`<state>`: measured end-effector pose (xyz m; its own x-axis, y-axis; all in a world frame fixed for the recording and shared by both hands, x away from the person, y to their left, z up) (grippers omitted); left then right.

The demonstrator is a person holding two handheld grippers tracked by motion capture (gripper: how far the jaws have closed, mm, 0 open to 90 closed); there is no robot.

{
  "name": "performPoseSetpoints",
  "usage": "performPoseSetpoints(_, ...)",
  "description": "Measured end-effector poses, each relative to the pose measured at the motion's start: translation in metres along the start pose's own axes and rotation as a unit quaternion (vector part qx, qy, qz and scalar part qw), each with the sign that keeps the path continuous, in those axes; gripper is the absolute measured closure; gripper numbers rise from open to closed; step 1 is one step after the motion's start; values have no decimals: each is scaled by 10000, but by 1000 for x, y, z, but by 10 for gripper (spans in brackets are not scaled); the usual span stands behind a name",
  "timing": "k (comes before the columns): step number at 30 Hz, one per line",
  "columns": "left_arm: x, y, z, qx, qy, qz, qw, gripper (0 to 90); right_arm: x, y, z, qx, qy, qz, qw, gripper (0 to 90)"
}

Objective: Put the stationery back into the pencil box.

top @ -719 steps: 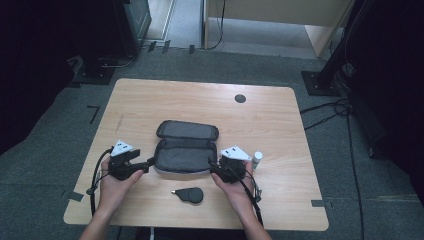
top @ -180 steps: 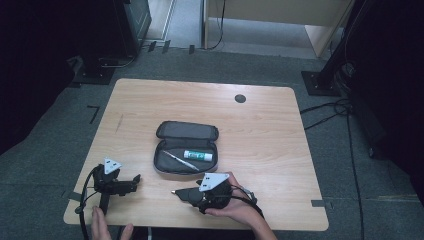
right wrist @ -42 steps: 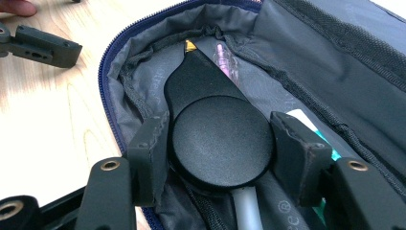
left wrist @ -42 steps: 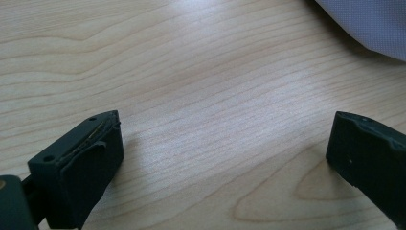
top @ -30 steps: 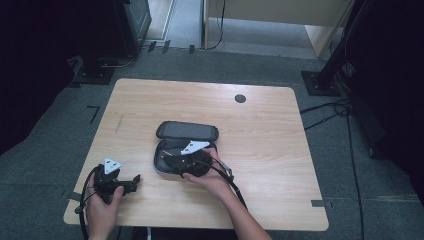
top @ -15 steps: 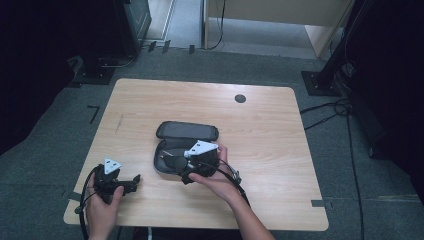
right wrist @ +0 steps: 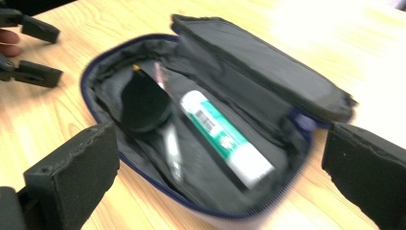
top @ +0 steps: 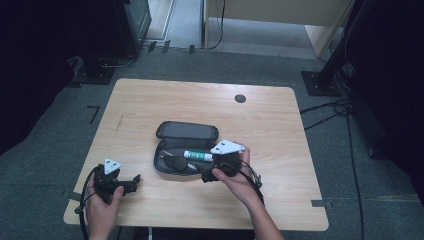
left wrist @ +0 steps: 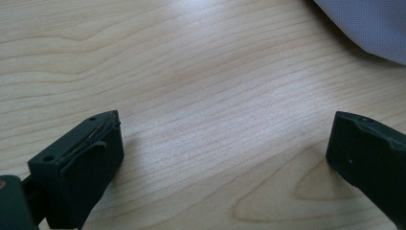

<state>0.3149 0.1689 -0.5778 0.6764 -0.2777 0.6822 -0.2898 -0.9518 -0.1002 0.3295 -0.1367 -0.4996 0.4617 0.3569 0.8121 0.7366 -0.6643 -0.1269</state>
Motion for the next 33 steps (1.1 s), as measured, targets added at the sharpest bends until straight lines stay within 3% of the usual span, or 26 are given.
performPoseSetpoints(10, 0, 0, 0, 1, 0, -1, 10000, 0, -27, 31, -37, -352, 74, 312, 9989, 0)
performPoseSetpoints(22, 0, 0, 0, 5, -1, 1, 10000, 0, -53, 56, -65, -662, 95, 592, 9960, 0)
performPoseSetpoints(27, 0, 0, 0, 2, 1, 1, 10000, 0, -74, 69, -75, -889, -4, 728, 9934, 0)
performPoseSetpoints(33, 0, 0, 0, 2, 0, 2, 10000, 0, -104, 86, -91, -1109, -38, 1080, 9879, 0)
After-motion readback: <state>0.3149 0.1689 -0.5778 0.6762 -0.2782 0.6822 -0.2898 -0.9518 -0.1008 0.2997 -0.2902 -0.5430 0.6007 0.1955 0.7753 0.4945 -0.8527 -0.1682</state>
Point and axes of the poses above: each handheld gripper's, and its own axes: z roughly forward along the jaws, x roughly out of its top, y roughly to its right, the point moved 8 cm from there along z, roughly forward along the jaws, and after that the axes turned 7 degrees about x, right-handed, at the moved point
